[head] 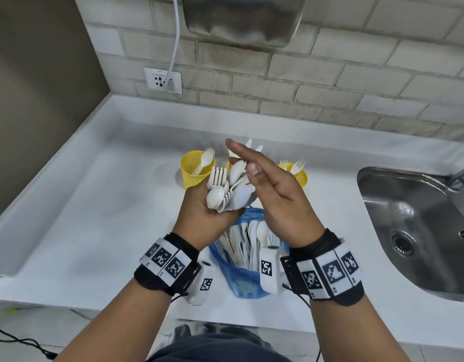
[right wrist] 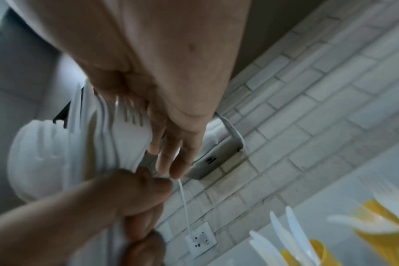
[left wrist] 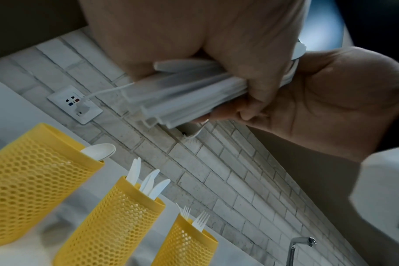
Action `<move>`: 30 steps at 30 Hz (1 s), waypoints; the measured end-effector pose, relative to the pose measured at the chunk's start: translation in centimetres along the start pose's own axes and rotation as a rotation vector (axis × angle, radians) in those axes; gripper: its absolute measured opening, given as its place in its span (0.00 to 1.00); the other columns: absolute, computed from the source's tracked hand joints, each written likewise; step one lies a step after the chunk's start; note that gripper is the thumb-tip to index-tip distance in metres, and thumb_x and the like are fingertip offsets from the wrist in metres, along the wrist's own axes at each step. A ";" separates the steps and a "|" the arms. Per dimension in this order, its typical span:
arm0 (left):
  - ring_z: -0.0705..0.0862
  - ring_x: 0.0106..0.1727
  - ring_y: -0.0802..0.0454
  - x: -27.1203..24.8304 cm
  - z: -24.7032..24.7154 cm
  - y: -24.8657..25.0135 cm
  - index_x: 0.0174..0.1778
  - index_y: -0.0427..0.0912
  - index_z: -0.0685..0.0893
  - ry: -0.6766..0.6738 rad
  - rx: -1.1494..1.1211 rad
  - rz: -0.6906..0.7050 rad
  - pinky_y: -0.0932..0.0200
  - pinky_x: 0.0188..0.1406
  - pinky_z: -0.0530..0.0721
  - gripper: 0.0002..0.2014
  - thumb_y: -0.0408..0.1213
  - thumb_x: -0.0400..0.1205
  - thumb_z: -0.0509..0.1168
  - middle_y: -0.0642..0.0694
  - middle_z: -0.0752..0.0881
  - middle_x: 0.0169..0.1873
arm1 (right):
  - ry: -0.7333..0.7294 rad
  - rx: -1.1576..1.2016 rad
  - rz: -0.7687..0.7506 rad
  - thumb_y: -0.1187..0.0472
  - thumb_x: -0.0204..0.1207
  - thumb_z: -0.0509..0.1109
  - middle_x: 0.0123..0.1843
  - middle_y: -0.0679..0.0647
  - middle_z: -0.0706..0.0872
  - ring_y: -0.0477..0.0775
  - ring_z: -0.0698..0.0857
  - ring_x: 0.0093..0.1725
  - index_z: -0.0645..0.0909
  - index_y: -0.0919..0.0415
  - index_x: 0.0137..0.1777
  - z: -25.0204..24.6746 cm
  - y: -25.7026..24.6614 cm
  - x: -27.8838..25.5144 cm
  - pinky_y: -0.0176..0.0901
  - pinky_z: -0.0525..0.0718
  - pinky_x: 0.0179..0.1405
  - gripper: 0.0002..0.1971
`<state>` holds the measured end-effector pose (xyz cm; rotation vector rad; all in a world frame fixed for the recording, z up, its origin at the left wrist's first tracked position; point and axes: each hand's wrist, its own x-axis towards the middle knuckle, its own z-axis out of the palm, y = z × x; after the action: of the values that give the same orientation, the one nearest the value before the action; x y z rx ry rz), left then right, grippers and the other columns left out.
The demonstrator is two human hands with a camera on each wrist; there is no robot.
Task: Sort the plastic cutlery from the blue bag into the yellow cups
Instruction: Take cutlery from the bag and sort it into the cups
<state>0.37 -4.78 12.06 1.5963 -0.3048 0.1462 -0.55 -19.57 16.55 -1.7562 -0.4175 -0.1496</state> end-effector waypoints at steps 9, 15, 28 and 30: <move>0.87 0.41 0.74 0.6 2.7 -0.8 0.47 0.56 0.78 0.093 0.012 -0.053 0.77 0.43 0.83 0.27 0.17 0.72 0.78 0.71 0.89 0.38 | 0.123 0.354 0.041 0.75 0.75 0.62 0.70 0.59 0.86 0.62 0.87 0.64 0.79 0.65 0.70 -4.9 1.7 -1.3 0.55 0.84 0.64 0.23; 0.91 0.49 0.56 1.5 4.8 -0.6 0.53 0.29 0.84 0.096 -0.021 -0.002 0.64 0.53 0.86 0.15 0.20 0.74 0.79 0.48 0.92 0.46 | 0.084 0.254 0.027 0.78 0.73 0.65 0.59 0.66 0.86 0.58 0.88 0.56 0.82 0.66 0.60 -6.5 2.8 -1.7 0.56 0.87 0.60 0.17; 0.89 0.43 0.73 0.9 7.0 -0.6 0.48 0.50 0.81 0.166 -0.034 -0.048 0.77 0.44 0.82 0.26 0.11 0.73 0.73 0.72 0.90 0.37 | 0.051 0.013 -0.081 0.65 0.77 0.80 0.54 0.53 0.91 0.57 0.91 0.53 0.88 0.59 0.62 -7.0 3.3 -2.2 0.47 0.90 0.58 0.14; 0.91 0.46 0.67 1.0 6.5 -0.4 0.51 0.49 0.85 0.171 -0.051 -0.024 0.72 0.47 0.85 0.23 0.15 0.73 0.75 0.65 0.93 0.42 | 0.068 -0.002 -0.102 0.63 0.78 0.79 0.54 0.54 0.91 0.57 0.91 0.53 0.88 0.61 0.63 -6.7 3.3 -2.1 0.46 0.90 0.57 0.14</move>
<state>0.83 -11.35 11.61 1.5249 -0.1555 0.2534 -0.48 -27.03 14.42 -1.7277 -0.4574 -0.2817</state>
